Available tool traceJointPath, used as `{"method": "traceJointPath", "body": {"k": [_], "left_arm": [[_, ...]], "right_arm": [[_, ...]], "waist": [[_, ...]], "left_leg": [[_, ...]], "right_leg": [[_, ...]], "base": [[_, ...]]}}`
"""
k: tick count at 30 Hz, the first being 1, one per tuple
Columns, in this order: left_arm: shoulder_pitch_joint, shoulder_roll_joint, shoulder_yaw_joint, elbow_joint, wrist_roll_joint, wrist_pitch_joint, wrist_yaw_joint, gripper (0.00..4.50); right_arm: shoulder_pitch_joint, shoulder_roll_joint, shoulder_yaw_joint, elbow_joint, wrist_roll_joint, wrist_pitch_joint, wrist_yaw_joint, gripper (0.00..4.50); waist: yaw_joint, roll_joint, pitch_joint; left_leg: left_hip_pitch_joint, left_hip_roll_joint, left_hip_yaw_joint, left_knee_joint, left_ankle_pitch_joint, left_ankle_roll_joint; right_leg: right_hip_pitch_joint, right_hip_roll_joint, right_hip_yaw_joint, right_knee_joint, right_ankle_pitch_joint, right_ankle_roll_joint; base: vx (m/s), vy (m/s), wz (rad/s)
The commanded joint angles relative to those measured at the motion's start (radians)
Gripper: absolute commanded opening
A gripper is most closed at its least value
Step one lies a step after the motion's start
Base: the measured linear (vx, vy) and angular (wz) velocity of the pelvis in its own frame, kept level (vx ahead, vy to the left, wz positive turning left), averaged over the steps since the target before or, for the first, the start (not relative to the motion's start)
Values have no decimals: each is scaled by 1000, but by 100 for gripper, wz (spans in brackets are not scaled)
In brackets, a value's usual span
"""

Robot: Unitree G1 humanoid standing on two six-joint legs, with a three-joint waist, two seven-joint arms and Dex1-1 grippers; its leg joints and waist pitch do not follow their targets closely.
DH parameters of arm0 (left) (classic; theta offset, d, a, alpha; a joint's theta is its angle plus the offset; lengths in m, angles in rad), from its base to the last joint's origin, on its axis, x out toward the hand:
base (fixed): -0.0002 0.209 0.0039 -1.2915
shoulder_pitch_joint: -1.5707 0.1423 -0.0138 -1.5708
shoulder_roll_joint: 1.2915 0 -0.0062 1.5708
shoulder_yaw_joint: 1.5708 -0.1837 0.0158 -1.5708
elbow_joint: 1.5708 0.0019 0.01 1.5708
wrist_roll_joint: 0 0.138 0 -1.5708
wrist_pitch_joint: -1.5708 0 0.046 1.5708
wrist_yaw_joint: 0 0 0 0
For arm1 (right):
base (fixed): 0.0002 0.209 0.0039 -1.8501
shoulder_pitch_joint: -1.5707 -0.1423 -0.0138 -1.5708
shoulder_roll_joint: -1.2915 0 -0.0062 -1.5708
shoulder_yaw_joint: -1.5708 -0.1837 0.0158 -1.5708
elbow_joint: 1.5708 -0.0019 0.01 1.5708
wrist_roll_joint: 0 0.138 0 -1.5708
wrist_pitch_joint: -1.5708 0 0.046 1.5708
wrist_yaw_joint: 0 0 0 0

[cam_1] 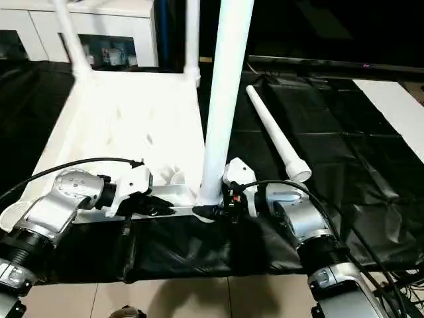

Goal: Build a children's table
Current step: Rotate leg to tighten

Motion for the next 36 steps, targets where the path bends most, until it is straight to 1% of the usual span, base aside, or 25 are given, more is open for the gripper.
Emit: {"method": "traceJointPath", "body": {"k": [1,3,5,6,8,9,10,11,12,14,15,16,17,18,22,23,24,25,27,28,29,33,34,35,36], "left_arm": [[-24,-26,-32,-7,-12,-6,-22,0],[-23,-33,-28,-8,-14,7,-14,0],[-17,-56,-15,-9,-10,27,36,0],[-16,-66,-14,-10,-1,33,64,0],[-15,-73,-13,-11,5,38,82,0],[-16,-92,-8,-4,33,51,154,0],[-15,-123,5,-3,58,85,249,0],[-13,-137,12,-5,61,100,282,0],[-13,-142,14,-5,63,105,295,0],[4,-208,29,-48,93,213,442,0],[11,-227,30,-63,99,239,474,0],[20,-249,32,-79,104,262,506,0],[25,-263,33,-89,105,275,523,0],[30,-278,33,-98,107,290,539,0],[48,-322,3,-96,127,283,564,0],[47,-322,3,-95,128,283,566,0],[47,-325,2,-92,131,284,570,0],[41,-322,-2,-82,135,273,567,0],[40,-322,-3,-82,136,272,567,0],[35,-309,-8,-81,138,263,555,0],[34,-303,-10,-84,140,262,552,0],[38,-263,-14,-107,119,225,485,0],[40,-234,-18,-113,109,189,431,0],[40,-215,-21,-113,107,178,403,0],[40,-215,-21,-113,107,178,403,0]], "right_arm": [[6,10,31,-44,16,30,31,284],[13,19,20,-44,24,39,13,280],[12,61,-20,-9,27,51,-80,276],[5,85,-40,18,22,49,-144,275],[1,101,-54,35,18,46,-185,274],[-18,135,-83,86,3,37,-292,274],[-45,177,-118,153,-8,33,-425,273],[-53,192,-130,173,-9,34,-467,273],[-56,197,-134,180,-10,34,-484,273],[-93,256,-168,264,-18,30,-661,273],[-102,271,-173,286,-23,24,-708,272],[-112,286,-178,306,-24,22,-743,272],[-117,295,-180,318,-24,20,-761,272],[-120,308,-181,326,-25,14,-765,272],[-138,349,-176,366,-52,-32,-807,272],[-140,351,-177,369,-54,-35,-810,307],[-145,354,-180,378,-60,-44,-821,307],[-155,358,-193,387,-54,-49,-820,342],[-155,359,-193,387,-54,-49,-820,352],[-160,347,-195,383,-52,-66,-801,352],[-162,341,-194,383,-53,-76,-796,352],[-138,301,-172,320,-44,-94,-684,364],[-113,269,-151,272,-39,-104,-592,364],[-99,250,-141,245,-34,-108,-535,364],[-99,250,-141,245,-34,-108,-535,364]], "waist": [[0,7,-68],[1,3,-69],[1,0,-67],[-2,-5,-64],[-6,0,-62],[-10,-5,-60],[-17,-4,-55],[-21,-2,-55],[-24,-8,-55],[-35,-14,-55],[-37,-10,-57],[-39,-17,-57],[-38,-15,-58],[-39,-19,-59],[-39,-13,-62],[-39,-14,-61],[-40,-13,-62],[-40,-9,-60],[-41,-11,-60],[-39,-2,-59],[-40,-8,-61],[-34,-7,-67],[-29,-3,-68],[-27,-1,-70],[-27,-5,-69]], "left_leg": [[14,10,5,-52,-140,45],[16,10,6,-51,-137,51],[15,10,7,-52,-141,51],[15,11,6,-55,-154,42],[20,12,4,-60,-198,16],[16,12,3,-61,-216,3],[17,13,2,-67,-237,-17],[20,12,0,-68,-254,-25],[20,12,0,-69,-266,-31],[20,14,-1,-69,-269,-36],[21,13,-2,-67,-269,-36],[18,11,-1,-66,-262,-31],[17,10,0,-64,-252,-22],[16,9,3,-61,-240,-11],[12,8,3,-61,-207,4],[12,7,3,-61,-210,4],[14,7,4,-61,-221,3],[15,7,3,-62,-242,1],[17,7,3,-63,-270,-2],[18,7,1,-64,-277,-5],[16,8,2,-64,-272,-6],[11,7,3,-58,-211,12],[9,5,4,-56,-175,30],[10,6,4,-54,-168,35],[9,5,6,-53,-160,46]], "right_leg": [[50,-42,41,-59,50,-250],[48,-44,41,-58,51,-255],[48,-45,42,-59,32,-253],[45,-48,42,-64,-4,-246],[42,-51,43,-72,-93,-232],[44,-53,44,-76,-137,-217],[39,-52,45,-79,-186,-205],[37,-51,44,-82,-218,-201],[38,-53,44,-86,-248,-191],[33,-52,45,-88,-265,-181],[33,-54,45,-89,-275,-179],[34,-52,44,-91,-274,-175],[34,-52,45,-91,-257,-171],[33,-49,45,-91,-232,-170],[35,-45,44,-83,-151,-173],[35,-44,44,-84,-153,-172],[34,-44,45,-84,-156,-171],[32,-43,44,-87,-176,-168],[30,-44,44,-91,-213,-163],[30,-45,45,-92,-218,-162],[31,-44,45,-91,-204,-159],[39,-42,45,-79,-89,-181],[43,-40,44,-76,-19,-192],[44,-40,44,-72,1,-197],[44,-39,45,-69,21,-208]], "base": [[0,0,0],[0,0,0],[0,0,0],[0,0,0],[0,0,0],[0,0,0],[0,0,0],[0,0,0],[0,0,0],[0,0,0],[0,0,0],[0,0,0],[0,0,0],[0,0,0],[0,0,0],[0,0,0],[0,0,0],[0,0,0],[0,0,0],[0,0,0],[0,0,0],[0,0,0],[0,0,0],[0,0,0],[0,0,0]]}}
